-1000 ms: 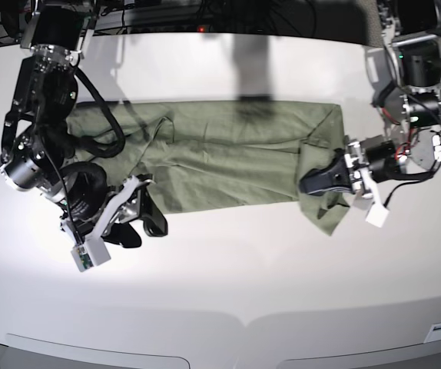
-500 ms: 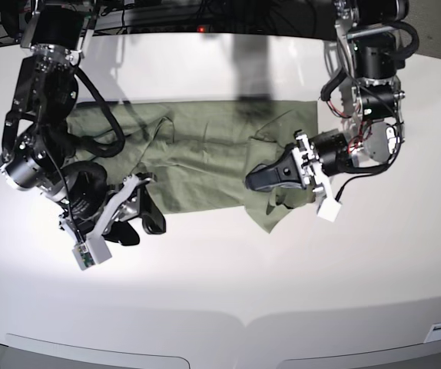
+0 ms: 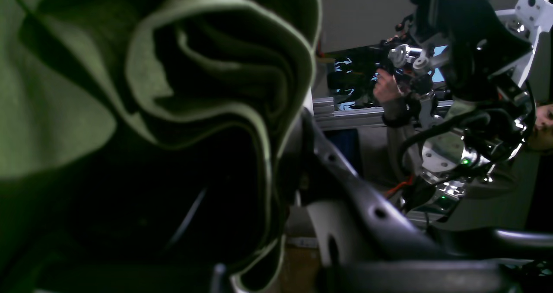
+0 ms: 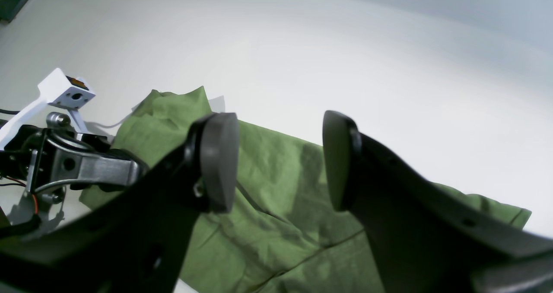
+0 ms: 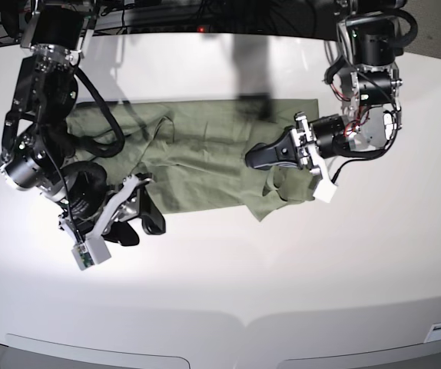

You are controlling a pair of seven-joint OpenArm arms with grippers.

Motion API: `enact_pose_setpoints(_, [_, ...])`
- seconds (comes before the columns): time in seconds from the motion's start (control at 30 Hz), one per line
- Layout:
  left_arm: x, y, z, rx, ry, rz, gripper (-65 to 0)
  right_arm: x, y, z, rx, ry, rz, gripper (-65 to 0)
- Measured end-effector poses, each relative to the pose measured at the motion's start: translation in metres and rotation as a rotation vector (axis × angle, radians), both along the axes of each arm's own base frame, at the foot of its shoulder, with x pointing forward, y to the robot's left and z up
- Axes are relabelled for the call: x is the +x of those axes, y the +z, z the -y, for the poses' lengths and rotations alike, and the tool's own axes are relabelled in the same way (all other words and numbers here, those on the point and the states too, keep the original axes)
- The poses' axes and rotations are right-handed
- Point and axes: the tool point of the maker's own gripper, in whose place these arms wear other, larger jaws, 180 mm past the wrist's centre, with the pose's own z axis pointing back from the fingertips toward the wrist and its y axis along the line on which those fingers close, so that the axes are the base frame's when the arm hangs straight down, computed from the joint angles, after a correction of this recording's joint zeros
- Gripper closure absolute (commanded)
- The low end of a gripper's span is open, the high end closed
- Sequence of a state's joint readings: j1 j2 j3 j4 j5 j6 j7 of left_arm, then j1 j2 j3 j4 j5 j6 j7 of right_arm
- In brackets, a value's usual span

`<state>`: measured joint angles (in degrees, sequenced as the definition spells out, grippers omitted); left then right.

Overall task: Fold the T-shirt properly
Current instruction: 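Drag the strip end with the left gripper toward the strip's middle, then release the shirt and swing both grippers away from it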

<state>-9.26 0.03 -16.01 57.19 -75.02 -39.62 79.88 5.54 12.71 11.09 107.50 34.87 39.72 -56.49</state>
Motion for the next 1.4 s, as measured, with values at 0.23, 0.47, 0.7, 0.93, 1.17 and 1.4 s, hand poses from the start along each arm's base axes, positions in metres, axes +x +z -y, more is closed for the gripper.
enact_pose_setpoints(0.23, [-0.011, 0.000, 0.021, 0.005, -0.088, 0.003, -31.0, 0.000, 0.000, 0.000, 0.000, 0.000, 0.000, -31.5])
enact_pose_setpoints(0.47, [-0.016, 0.021, 0.049, -0.083, -0.166, 0.035, -31.1, 0.000, 0.000, 0.000, 0.000, 0.000, 0.000, -31.5])
enact_pose_setpoints(0.7, [0.010, 0.041, 0.047, -0.070, -0.174, 0.108, -28.9, 0.000, 0.000, 0.000, 0.000, 0.000, 0.000, -31.5])
enact_pose_setpoints(0.93, [0.047, 0.041, 0.040, 0.202, -0.270, 0.219, -19.9, 0.000, 0.000, 0.000, 0.001, 0.000, 0.001, -31.5])
enact_pose_setpoints(1.17, [0.094, 0.064, 0.029, 0.413, -0.301, 0.343, -19.9, 0.005, 0.002, 0.005, -0.025, -0.016, 0.013, -31.5])
enact_pose_setpoints(1.4, [0.147, 0.064, -0.035, 0.799, -0.236, 0.420, -19.9, 0.021, 0.014, 0.056, -0.096, -0.195, 0.045, -31.5])
